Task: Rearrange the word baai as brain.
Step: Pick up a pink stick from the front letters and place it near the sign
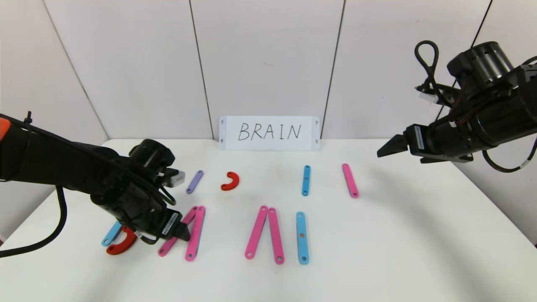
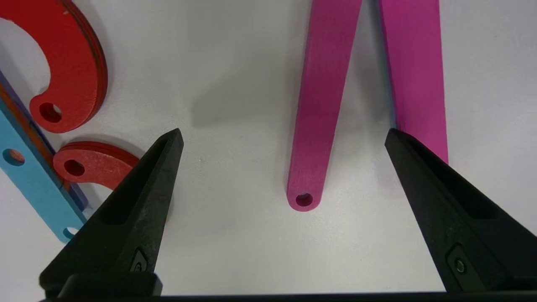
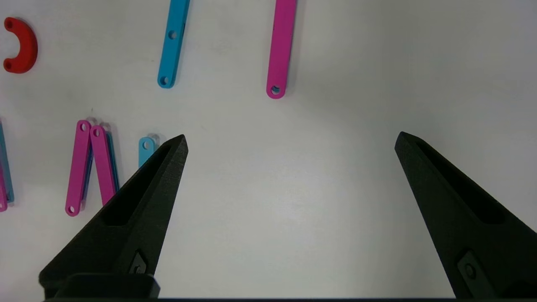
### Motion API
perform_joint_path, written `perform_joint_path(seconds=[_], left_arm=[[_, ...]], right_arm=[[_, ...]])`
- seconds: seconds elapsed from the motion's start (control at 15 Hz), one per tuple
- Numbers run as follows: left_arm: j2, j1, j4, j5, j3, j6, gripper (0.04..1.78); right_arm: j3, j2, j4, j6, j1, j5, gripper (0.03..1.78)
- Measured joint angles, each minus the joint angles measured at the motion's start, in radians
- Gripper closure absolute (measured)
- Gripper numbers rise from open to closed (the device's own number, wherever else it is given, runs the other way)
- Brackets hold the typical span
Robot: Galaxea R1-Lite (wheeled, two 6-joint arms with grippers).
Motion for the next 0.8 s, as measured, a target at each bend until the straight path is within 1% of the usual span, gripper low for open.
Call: perform_joint_path(seconds=[0.53, 0.8], left_arm=[[0.009, -0.008, -0.001, 0.004, -0.001, -0.003, 0.13], [0.011, -0.004, -0.031, 0.003, 0.003, -0.004, 0.13]], right_arm=[[0.001, 0.001, 0.0, 0.0, 0.0, 0.0, 0.08], [0.001, 0.001, 0.0, 0.0, 0.0, -0.001, 0.08]])
